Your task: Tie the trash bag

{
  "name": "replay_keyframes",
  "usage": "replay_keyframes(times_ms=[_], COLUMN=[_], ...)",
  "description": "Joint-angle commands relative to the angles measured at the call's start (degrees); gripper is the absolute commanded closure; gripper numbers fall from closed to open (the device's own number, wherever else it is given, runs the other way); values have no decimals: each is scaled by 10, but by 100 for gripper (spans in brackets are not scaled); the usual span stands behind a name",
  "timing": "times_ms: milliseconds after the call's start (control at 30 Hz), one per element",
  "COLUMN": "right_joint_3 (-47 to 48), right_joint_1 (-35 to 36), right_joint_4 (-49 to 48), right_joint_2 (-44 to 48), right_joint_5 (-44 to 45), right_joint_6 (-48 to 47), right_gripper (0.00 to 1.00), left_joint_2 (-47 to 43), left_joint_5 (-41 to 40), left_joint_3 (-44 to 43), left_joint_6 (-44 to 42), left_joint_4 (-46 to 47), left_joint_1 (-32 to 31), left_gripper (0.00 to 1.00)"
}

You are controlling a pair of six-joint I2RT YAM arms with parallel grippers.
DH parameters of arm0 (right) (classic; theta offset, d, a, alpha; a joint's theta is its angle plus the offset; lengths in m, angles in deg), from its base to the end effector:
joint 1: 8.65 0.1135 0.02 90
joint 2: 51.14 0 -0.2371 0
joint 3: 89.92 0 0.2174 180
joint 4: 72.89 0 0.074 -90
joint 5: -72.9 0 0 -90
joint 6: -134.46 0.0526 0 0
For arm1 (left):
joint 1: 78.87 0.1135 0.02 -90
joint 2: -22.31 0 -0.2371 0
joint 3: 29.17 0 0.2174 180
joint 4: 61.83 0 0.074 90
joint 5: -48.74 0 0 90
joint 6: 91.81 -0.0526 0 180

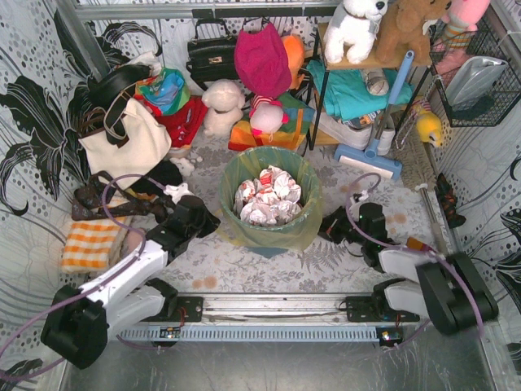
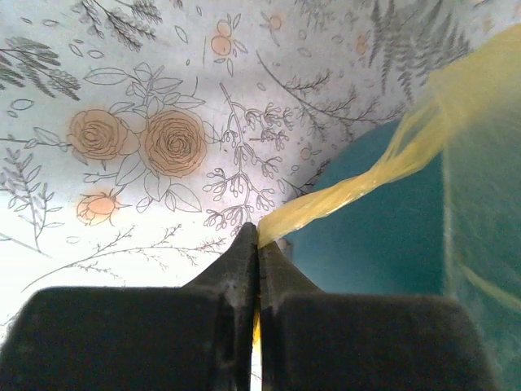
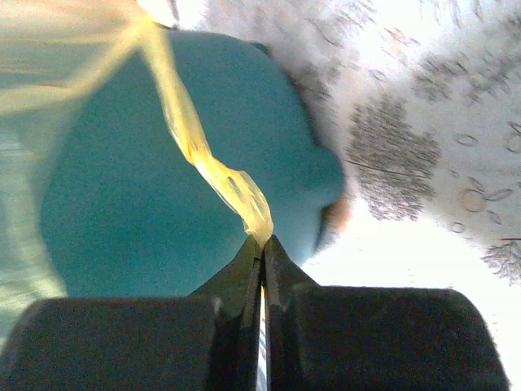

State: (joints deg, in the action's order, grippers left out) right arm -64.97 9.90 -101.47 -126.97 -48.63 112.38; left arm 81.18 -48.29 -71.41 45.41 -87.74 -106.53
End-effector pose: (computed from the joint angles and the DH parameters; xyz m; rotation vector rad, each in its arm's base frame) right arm 0.1895 0.0926 0.1296 0.5383 2.1651 1.4579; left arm 0.1790 -0.0865 0.1689 -0.4643 2.3182 -0.5163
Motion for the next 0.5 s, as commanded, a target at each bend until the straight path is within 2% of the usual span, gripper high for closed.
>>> replay_keyframes(times_ms=[0, 100, 233, 467], right_joint_3=[34, 79, 137, 232], right_joint_1=[-2, -3, -3, -3], right_joint_4=[215, 359, 457, 473], right_joint_2=[178, 288, 359, 408], right_joint_5=[103, 171, 200, 204], right_joint_6=[-50, -87, -106, -149], right_gripper=[100, 100, 100, 100], left_joint_2=[-77, -131, -197, -230], left_joint_5=[-52, -53, -23, 17], left_joint_3=[4, -6, -24, -102], left_joint_6=[35, 37, 20, -24], left_joint_4=[-61, -81, -66, -63], left_joint_1=[-2, -1, -1, -1], left_gripper=[95, 96, 96, 98])
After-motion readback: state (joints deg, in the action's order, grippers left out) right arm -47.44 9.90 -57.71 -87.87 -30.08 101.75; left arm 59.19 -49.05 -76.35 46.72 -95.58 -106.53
